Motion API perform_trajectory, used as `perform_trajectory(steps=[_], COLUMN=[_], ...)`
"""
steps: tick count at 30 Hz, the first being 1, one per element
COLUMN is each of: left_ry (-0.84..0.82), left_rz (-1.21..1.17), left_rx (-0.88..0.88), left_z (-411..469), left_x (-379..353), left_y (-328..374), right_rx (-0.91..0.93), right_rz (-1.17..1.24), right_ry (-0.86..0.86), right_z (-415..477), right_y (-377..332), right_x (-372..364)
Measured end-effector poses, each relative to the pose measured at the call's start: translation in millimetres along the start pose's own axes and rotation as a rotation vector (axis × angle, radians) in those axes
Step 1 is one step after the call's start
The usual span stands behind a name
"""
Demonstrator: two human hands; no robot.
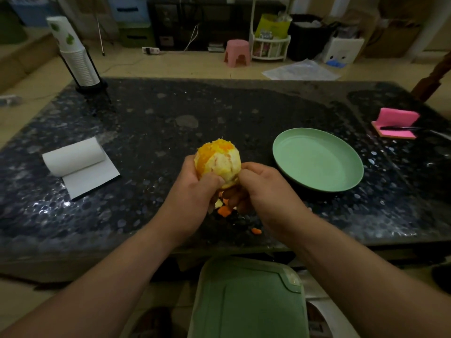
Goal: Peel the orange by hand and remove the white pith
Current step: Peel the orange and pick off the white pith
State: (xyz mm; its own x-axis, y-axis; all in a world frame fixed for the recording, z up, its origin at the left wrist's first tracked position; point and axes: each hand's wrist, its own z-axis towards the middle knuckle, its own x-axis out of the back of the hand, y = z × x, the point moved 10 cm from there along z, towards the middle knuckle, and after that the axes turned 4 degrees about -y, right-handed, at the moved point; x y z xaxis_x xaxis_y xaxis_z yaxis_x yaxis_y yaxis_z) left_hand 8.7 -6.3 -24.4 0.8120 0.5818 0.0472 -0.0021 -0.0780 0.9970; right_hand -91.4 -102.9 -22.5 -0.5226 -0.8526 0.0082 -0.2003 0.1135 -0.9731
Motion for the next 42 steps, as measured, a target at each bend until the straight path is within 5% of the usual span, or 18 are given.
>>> perform_trajectory(steps=[6,13,24,32,42], left_ry=[0.001,0.0,-0.027,-0.017,-0.037], left_rz=[-0.086,0.0,-0.087,-0.001,-0.007], left_rx=[0.019,-0.016,0.05,0.022,0.038], left_z=[3.1,-1.1,-1.3,0.7,1.1], left_x=[2.1,-3.3,-4.5,-7.9,-0.1], left_y=[-1.6,3.2,-7.0,-8.1,-2.4], right_rx=[-0.089,0.004,-0.058,-0.008,-0.091], right_rz=[0.162,0.073,-0.027,-0.049,0.301], right_ry=[-0.179,-0.041,-0.197,-0.071,-0.102], right_z=[-3.2,-0.8,-3.9,-2.5,3.0], right_y=[0.3,1.3,-11.5,-5.9,12.8], right_x=[-18.6,-4.8,0.2,7.8,-7.3])
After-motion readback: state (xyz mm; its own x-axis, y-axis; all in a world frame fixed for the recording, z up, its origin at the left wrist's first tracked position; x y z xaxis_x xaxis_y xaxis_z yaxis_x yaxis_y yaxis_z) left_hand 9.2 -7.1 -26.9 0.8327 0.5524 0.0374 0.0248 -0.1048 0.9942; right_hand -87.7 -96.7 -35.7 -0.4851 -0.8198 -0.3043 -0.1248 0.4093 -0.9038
